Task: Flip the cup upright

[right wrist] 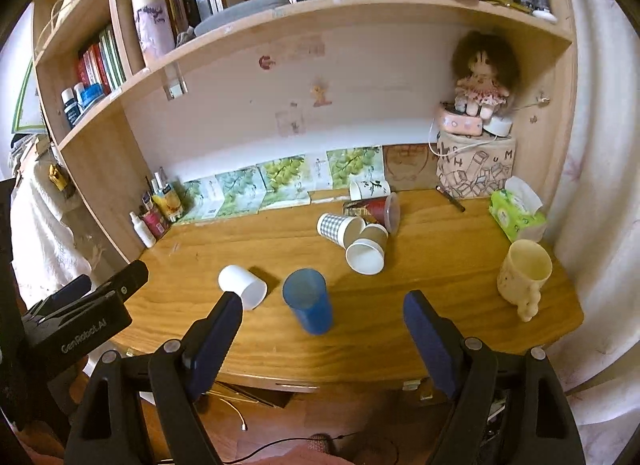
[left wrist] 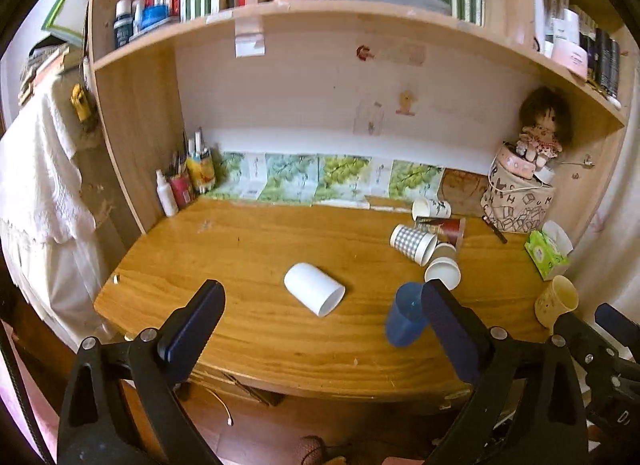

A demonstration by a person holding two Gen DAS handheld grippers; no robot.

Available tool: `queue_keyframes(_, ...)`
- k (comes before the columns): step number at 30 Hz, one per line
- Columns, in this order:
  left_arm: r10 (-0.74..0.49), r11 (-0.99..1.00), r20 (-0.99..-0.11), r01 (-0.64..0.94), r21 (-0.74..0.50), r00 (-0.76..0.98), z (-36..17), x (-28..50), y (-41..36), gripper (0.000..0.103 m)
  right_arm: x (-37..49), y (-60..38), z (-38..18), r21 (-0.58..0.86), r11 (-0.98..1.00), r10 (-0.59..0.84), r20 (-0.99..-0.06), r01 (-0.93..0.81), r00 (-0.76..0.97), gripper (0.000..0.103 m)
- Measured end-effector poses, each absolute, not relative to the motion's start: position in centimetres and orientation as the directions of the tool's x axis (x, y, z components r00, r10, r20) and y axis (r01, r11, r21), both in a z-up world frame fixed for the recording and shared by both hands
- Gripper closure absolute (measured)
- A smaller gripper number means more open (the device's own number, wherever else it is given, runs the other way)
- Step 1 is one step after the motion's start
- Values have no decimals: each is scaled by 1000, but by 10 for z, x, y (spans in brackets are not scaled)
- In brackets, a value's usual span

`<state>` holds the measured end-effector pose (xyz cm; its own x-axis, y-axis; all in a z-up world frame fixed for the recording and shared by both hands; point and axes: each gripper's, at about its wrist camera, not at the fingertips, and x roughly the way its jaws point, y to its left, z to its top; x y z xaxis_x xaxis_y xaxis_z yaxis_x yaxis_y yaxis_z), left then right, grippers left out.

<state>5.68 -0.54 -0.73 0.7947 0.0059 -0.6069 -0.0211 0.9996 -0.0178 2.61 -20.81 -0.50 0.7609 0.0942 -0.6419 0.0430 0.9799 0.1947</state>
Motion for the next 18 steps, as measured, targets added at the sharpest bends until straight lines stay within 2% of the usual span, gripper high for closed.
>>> queue_keyframes(5, 21, 1000, -555, -21, 7, 832, 1, 55, -10, 4, 26, -210, -3, 202, 979, 97, -623, 39, 776, 0)
queue_keyframes(18, 12, 999, -439, 5, 36, 898, 14, 53, -13, 3, 27, -201, 4, 186, 983, 99, -524, 0, 846, 0)
